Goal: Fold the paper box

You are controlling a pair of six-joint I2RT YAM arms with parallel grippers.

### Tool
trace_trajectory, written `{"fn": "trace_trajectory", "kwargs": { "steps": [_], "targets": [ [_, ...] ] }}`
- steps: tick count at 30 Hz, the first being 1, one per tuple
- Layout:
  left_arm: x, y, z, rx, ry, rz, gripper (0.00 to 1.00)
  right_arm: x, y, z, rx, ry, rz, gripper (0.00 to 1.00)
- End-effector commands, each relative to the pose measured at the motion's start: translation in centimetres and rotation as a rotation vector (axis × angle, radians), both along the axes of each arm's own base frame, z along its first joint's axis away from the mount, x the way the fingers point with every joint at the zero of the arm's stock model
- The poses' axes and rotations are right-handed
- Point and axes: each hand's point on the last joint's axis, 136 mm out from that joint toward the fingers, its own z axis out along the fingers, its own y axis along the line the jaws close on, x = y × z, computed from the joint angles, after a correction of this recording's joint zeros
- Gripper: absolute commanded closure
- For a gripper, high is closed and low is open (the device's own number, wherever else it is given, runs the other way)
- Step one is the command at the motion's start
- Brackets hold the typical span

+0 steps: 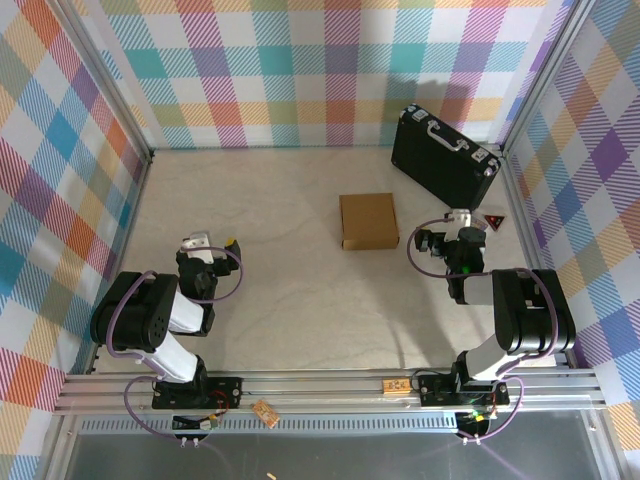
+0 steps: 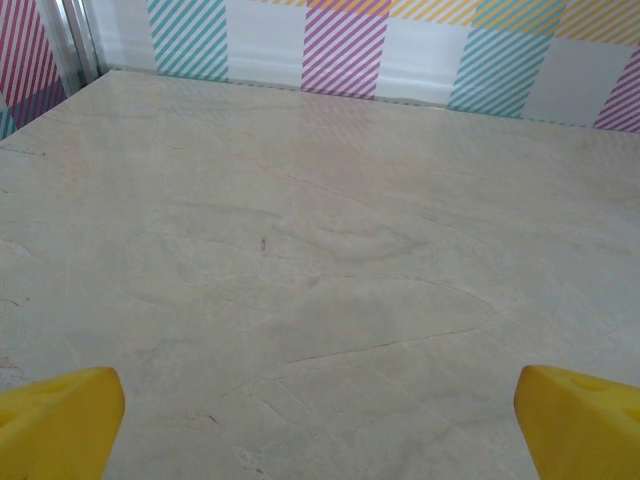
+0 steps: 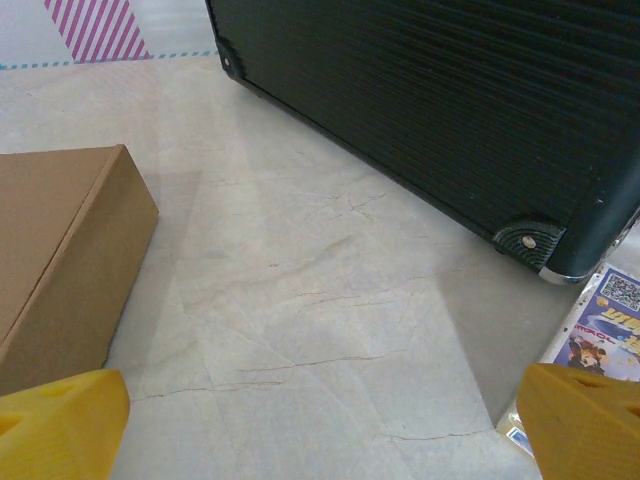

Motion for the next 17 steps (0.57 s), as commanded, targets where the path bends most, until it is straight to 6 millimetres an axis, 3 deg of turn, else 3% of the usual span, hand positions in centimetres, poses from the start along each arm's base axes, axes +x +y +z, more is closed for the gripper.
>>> {"fn": "trace_trajectory", "kwargs": {
  "steps": [1,17],
  "targets": [
    [-0.02,0.57,0.8,-0.013,-0.042,0.023,0.0,-0.06,0.26,0.38,0.018,-0.009,0.01,0.01],
    [-0.02,0.59,0.82,-0.012,-0.042,0.023,0.0,0.02,0.3,0.32,0.014,-0.006,0.012,0.01]
  ]
}}
